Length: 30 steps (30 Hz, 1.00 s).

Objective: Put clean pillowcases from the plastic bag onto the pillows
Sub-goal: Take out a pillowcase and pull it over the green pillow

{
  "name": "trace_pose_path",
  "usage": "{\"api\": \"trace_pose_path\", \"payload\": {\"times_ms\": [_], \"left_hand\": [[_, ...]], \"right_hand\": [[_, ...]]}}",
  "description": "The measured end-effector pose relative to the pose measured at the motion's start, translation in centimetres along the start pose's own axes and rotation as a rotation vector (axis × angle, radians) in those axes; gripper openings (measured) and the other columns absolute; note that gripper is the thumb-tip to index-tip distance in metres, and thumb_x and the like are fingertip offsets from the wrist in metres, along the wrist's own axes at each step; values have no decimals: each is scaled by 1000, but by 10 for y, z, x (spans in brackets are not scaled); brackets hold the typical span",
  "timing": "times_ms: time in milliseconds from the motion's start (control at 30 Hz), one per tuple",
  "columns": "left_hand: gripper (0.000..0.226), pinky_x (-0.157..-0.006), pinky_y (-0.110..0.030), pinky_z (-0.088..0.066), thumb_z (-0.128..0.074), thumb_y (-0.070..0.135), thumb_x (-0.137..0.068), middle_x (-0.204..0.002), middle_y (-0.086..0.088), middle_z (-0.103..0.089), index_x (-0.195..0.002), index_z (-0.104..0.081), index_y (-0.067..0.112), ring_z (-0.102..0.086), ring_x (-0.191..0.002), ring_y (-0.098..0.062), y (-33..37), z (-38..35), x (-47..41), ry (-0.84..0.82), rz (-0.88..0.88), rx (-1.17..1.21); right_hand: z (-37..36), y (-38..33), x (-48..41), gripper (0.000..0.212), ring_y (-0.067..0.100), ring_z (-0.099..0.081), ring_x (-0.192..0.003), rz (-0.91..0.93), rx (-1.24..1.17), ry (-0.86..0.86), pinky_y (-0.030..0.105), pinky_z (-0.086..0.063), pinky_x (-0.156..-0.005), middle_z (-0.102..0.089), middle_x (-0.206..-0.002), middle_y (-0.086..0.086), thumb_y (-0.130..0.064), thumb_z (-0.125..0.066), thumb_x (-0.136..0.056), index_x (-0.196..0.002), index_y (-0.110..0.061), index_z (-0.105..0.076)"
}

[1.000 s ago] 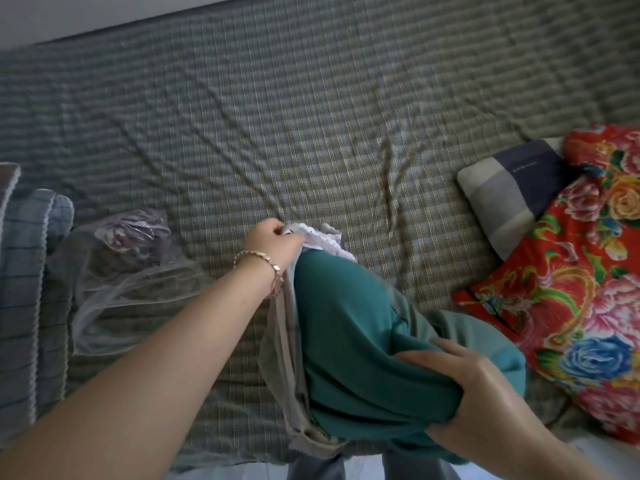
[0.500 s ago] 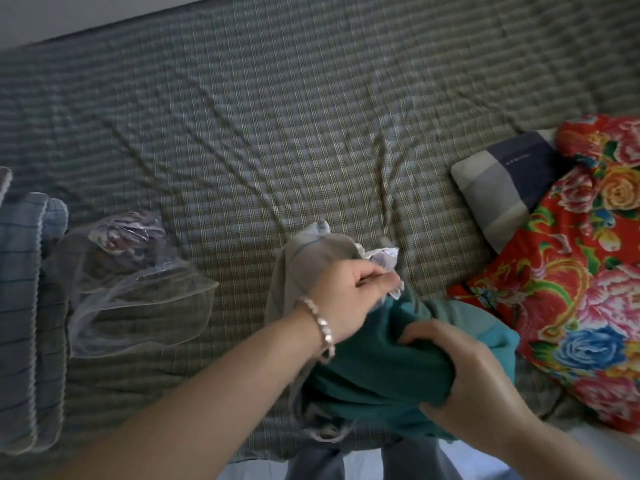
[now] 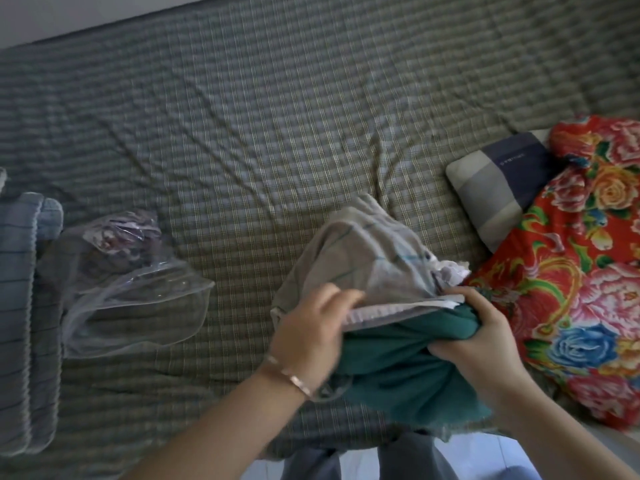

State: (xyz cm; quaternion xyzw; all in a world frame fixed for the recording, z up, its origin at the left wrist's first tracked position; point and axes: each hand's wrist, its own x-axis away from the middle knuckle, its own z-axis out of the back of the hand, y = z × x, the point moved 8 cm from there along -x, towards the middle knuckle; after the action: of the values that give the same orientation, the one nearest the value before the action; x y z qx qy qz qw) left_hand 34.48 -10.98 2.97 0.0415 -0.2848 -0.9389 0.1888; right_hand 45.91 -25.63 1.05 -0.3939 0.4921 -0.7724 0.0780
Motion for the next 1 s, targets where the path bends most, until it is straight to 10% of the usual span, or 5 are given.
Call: {"api": "trace_pose_path", "payload": {"times_ms": [167, 333, 433, 600, 1000], "left_hand": [[23, -66, -27, -43, -56, 18, -88, -114, 0, -53, -110, -61, 19, -57, -92, -21, -124, 0, 23, -145, 798, -184], [15, -50, -16, -42, -45, 12, -95, -71, 5, -56, -88, -58, 16, -52, -64, -11, -111, -17, 29, 158, 1066, 542], [19, -56, -15, -43, -46, 15, -96, -73, -2, -61, -85, -62, 17, -55, -68, -15, -64, -14, 20, 147, 940, 859], [26, -57, -13, -43, -62, 39, -82, -76, 9, -59, -97, -46, 25, -55, -66, -9, -21, 8, 3, -86, 562, 222], [21, -65, -28, -46, -56, 15, -86, -96, -9, -61, -102, -63, 4, -57, -80, -23, -152, -26, 35, -469, 985, -166]], "right_hand": [[8, 9, 2, 48, 28, -58, -70, -199, -307, 102, 37, -50, -62, -61, -77, 10, 20, -64, -57, -76, -24, -62], [10, 18, 7, 38, 27, -55, -68, -357, -472, 312, 36, -48, -65, -59, -80, 10, 15, -53, -79, -89, -22, -59], [17, 33, 10, 35, 28, -59, -81, -460, -594, 494, 37, -51, -73, -63, -100, 12, 1, -58, -82, -110, -19, -59], [-5, 32, 13, 32, 29, -60, -76, -464, -630, 458, 36, -52, -70, -64, -94, 14, 6, -56, -80, -102, -16, -61], [-40, 64, 38, 42, 36, -62, -85, -744, -466, 260, 40, -53, -68, -63, -101, 19, -1, -67, -77, -116, -9, -55]]}}
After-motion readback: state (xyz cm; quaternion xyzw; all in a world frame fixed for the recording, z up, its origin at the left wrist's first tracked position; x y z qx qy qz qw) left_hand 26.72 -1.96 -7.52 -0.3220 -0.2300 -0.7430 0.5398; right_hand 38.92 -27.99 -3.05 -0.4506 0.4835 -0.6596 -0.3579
